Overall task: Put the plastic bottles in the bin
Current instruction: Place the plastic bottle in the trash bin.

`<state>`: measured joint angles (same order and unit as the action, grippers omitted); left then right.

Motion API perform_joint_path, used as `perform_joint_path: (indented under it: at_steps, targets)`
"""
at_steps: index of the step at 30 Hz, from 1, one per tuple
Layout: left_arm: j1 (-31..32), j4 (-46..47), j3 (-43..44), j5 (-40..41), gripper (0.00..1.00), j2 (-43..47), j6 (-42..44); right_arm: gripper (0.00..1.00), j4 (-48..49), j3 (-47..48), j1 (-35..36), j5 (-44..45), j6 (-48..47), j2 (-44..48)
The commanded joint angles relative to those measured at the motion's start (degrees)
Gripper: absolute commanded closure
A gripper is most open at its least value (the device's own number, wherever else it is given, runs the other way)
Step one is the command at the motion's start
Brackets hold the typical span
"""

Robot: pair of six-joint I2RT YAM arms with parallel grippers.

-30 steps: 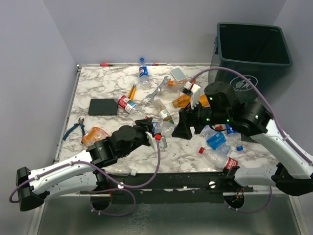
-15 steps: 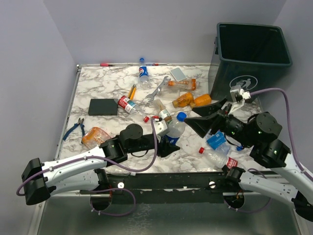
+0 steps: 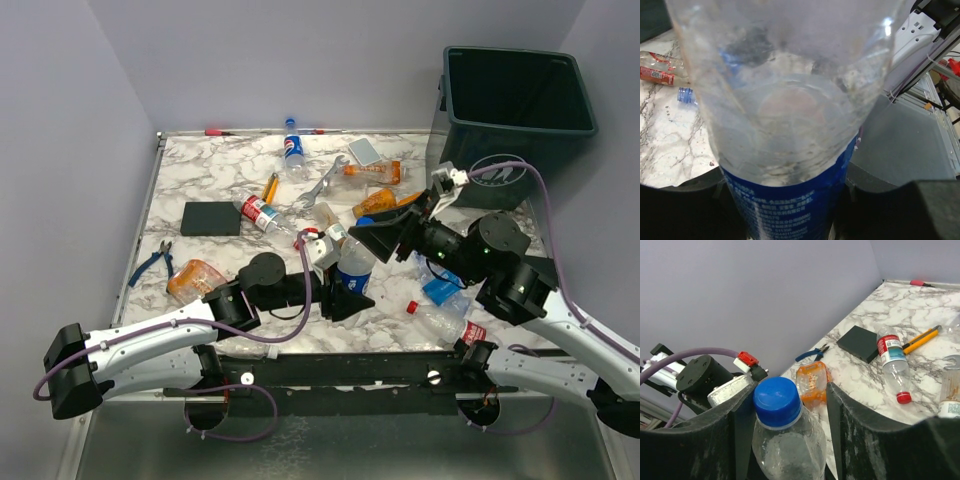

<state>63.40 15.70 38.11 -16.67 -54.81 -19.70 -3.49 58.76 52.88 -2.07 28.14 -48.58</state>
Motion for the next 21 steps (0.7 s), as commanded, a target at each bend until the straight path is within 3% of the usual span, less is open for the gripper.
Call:
perform_joint_path:
  at_steps: [1, 4, 6, 7, 8, 9, 13, 17, 19, 21]
  targets:
    - [0.3, 1.8, -0.1, -1.1, 0.76, 0.9, 0.1, 0.51, 0.1, 2.5, 0.3, -0.3, -0.4, -2.0]
    - [0.3, 1.3, 0.0, -0.1, 0.75, 1.4, 0.7, 0.69, -2.9, 4.3, 0.3, -1.3, -1.1, -3.6]
    - [0.2, 0.5, 0.1, 1.3, 0.68, 1.9, 1.2, 0.91, -5.1, 5.6, 0.3, -1.7, -2.0, -4.1]
    - [0.2, -0.1, 0.2, 2.6, 0.46, 2.2, 1.4, 0.99, -6.5, 6.3, 0.3, -1.1, -2.3, -4.0]
    - [0.2, -0.8, 0.3, 4.5, 0.31, 2.8, 1.5, 1.0, -7.6, 7.0, 0.3, -0.1, -2.8, -3.8]
    - [0.2, -1.7, 0.3, 7.1, 0.05, 3.4, 1.5, 1.0, -9.0, 8.0, 0.3, 0.8, -3.9, -3.6]
    - [0.3, -5.5, 0.1, 18.9, 0.01, 8.4, 2.5, 1.0, -17.1, 17.5, 0.3, 13.2, -9.9, -4.7]
    - [0.3, -7.8, -1.9, 30.8, 0.01, 16.0, 4.9, 1.0, -15.2, 27.7, 0.3, 39.3, -20.3, -7.7]
    - [0.2, -7.9, -3.6, 34.3, 0.01, 20.0, 5.9, 1.0, -3.1, 28.5, 0.2, 50.7, -32.4, -9.0]
    - [0.2, -8.0, -5.4, 37.1, 0.01, 23.9, 6.0, 1.0, 22.7, 24.3, 0.0, 56.0, -49.9, -9.6]
